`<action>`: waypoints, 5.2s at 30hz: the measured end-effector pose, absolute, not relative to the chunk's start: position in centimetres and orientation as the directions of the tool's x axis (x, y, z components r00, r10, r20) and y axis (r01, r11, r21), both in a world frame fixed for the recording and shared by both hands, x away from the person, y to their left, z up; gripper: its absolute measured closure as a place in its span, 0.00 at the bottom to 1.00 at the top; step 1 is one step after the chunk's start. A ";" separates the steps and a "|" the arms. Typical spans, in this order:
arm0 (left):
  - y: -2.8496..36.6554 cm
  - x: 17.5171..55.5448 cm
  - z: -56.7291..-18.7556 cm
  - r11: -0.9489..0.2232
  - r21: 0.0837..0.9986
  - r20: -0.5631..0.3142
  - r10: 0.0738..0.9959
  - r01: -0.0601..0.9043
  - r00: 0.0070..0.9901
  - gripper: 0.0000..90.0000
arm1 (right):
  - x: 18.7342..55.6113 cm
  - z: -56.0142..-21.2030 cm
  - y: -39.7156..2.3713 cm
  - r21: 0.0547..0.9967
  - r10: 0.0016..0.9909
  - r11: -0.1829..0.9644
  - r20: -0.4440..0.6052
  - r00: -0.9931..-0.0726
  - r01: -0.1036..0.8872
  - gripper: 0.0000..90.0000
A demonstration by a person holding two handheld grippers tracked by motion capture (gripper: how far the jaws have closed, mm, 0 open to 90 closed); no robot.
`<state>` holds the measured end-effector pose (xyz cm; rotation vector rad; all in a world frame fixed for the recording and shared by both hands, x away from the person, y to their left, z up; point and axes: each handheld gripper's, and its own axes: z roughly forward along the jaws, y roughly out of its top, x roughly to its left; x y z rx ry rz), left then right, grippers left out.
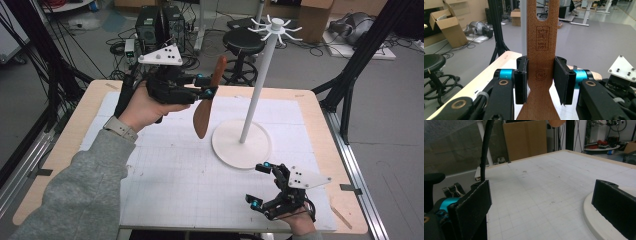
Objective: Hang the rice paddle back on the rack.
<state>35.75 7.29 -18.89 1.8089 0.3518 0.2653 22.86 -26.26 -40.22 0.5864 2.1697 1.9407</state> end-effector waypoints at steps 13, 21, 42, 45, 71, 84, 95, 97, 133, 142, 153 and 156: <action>5.0 36.1 -16.9 -0.217 0.970 -0.017 0.376 0.106 0.926 0.72 | 22.9 -40.2 -26.4 0.982 0.397 0.055 0.143 -0.907 0.179 0.02; 3.9 36.6 -16.2 -0.220 0.970 -0.016 0.377 0.107 0.926 0.72 | 22.9 -40.2 -26.4 0.982 0.381 0.052 0.147 -0.913 0.180 0.02; 1.5 37.1 -14.2 -0.250 0.963 0.010 0.396 0.098 0.918 0.72 | 23.0 -40.2 -26.4 0.982 0.383 0.054 0.149 -0.912 0.184 0.02; 1.2 37.3 -14.2 -0.251 0.963 0.007 0.402 0.103 0.915 0.72 | 23.0 -40.2 -26.4 0.981 0.381 0.052 0.152 -0.912 0.186 0.02; -0.3 37.9 -14.7 -0.248 0.962 0.003 0.432 0.116 0.902 0.72 | 23.1 -40.3 -26.3 0.981 0.380 0.058 0.149 -0.913 0.184 0.02; -0.7 38.0 -15.1 -0.256 0.959 0.007 0.440 0.118 0.898 0.72 | 22.9 -40.2 -26.2 0.980 0.379 0.066 0.150 -0.913 0.188 0.02; -0.5 38.2 -15.6 -0.233 0.965 -0.006 0.441 0.121 0.897 0.65 | 22.9 -40.2 -26.2 0.981 0.398 0.064 0.145 -0.906 0.185 0.02; -0.4 38.1 -15.7 -0.231 0.965 -0.010 0.438 0.123 0.899 0.60 | 22.9 -40.2 -26.2 0.980 0.394 0.066 0.147 -0.907 0.187 0.02; 9.0 35.4 -19.8 -0.202 0.978 0.013 0.328 0.056 0.945 0.02 | 22.6 -40.0 -25.8 0.978 0.401 0.087 0.140 -0.905 0.190 0.02; 11.2 34.5 -22.0 -0.230 0.973 0.055 0.358 0.031 0.932 0.02 | 22.5 -40.0 -25.6 0.978 0.386 0.091 0.137 -0.912 0.186 0.02; 13.8 33.3 -23.4 -0.234 0.972 0.071 0.366 0.018 0.928 0.02 | 22.2 -39.9 -25.7 0.978 0.393 0.094 0.136 -0.909 0.186 0.02; 14.4 33.0 -23.7 -0.214 0.976 0.052 0.374 0.032 0.926 0.02 | 22.2 -40.0 -25.6 0.977 0.392 0.099 0.139 -0.910 0.191 0.02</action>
